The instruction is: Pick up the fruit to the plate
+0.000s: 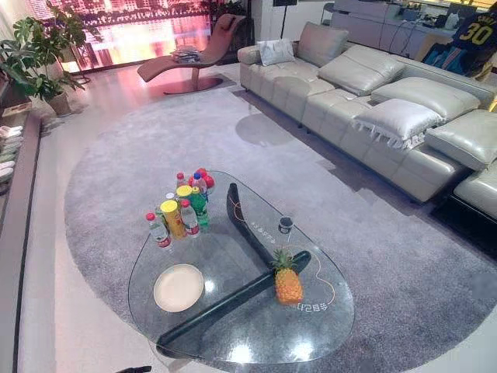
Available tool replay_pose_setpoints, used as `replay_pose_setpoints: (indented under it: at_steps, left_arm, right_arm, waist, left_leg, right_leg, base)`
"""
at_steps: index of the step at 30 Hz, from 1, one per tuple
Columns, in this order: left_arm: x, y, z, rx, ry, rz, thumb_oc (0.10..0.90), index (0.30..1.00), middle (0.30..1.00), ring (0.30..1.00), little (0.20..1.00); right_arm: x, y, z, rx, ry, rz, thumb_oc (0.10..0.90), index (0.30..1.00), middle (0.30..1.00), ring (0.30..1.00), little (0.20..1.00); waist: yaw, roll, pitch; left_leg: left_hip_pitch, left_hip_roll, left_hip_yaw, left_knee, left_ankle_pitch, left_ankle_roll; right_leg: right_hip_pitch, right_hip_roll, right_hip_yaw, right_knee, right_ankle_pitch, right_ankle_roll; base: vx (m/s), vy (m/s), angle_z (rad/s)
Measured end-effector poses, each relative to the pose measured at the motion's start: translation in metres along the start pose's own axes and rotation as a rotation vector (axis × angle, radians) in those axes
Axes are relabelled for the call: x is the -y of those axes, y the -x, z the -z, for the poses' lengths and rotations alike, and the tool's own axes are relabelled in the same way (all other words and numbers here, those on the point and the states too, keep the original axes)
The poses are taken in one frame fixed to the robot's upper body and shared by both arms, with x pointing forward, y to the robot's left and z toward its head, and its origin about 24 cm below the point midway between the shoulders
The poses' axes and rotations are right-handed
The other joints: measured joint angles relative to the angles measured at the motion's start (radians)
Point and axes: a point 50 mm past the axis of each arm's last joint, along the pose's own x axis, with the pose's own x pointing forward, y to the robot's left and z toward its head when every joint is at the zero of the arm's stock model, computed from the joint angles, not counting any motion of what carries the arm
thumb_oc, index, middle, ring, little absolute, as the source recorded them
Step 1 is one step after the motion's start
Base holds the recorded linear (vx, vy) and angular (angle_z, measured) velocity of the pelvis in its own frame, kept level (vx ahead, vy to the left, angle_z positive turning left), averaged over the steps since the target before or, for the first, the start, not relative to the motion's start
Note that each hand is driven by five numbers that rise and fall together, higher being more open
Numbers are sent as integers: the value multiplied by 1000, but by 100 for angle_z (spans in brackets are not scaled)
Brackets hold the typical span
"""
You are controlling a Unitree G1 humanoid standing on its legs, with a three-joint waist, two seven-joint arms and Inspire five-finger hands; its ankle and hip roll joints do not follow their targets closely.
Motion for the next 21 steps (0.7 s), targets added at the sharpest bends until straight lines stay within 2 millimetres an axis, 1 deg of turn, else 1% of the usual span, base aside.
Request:
replay_pose_setpoints:
  at_steps: [21]
  left_arm:
    - [-1, 0, -1, 3, 7, -2, 800, 900, 900, 900, 900]
  right_arm:
    - [-1, 0, 0, 2, 0, -2, 800, 900, 900, 900, 900]
  waist:
    - [0, -4, 8]
  left_leg:
    - [1, 0, 0, 4, 0, 0]
  right_leg:
    - [1, 0, 0, 3, 1, 0]
  base:
    - [-6, -1, -2]
